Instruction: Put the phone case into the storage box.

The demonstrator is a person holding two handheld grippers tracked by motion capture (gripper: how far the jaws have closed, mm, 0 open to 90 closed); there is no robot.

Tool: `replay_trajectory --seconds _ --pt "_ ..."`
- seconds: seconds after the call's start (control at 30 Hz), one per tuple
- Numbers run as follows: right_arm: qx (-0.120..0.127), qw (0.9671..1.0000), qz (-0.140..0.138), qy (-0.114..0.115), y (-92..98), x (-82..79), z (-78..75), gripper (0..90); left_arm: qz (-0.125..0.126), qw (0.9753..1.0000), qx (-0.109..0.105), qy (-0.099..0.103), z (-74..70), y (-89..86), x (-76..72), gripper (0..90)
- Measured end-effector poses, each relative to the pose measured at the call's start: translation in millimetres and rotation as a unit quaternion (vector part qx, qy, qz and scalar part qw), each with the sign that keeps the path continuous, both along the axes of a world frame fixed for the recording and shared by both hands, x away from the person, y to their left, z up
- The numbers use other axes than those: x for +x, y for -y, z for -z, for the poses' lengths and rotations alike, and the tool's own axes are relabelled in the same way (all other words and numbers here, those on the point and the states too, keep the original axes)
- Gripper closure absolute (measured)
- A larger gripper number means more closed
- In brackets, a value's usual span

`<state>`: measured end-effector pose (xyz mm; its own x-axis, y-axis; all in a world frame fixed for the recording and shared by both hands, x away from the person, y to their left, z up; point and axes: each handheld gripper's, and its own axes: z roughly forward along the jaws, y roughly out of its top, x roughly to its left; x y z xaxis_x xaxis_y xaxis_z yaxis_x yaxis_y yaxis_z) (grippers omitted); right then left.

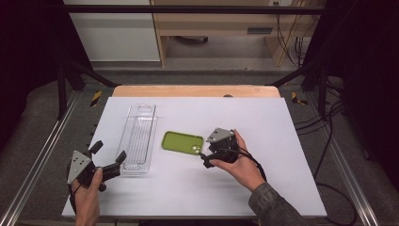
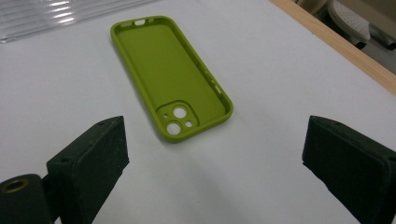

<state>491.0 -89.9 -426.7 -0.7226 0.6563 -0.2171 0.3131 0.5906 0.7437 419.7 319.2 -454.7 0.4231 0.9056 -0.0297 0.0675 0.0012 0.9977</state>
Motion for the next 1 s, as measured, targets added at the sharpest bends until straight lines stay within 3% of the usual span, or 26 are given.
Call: replay_trajectory --seconds 0.5,1.0 --pt "-0.029 0.9989 -0.019 -0.031 -18.5 12.3 3.0 8.0 0.001 1.0000 -0.002 0.000 -0.3 -0.6 0.3 1.7" --pt "-0.053 0.9954 -0.042 -0.067 -30.7 26.6 2.1 10.4 -0.001 1.0000 -0.006 0.000 -0.2 -1.8 0.3 1.7"
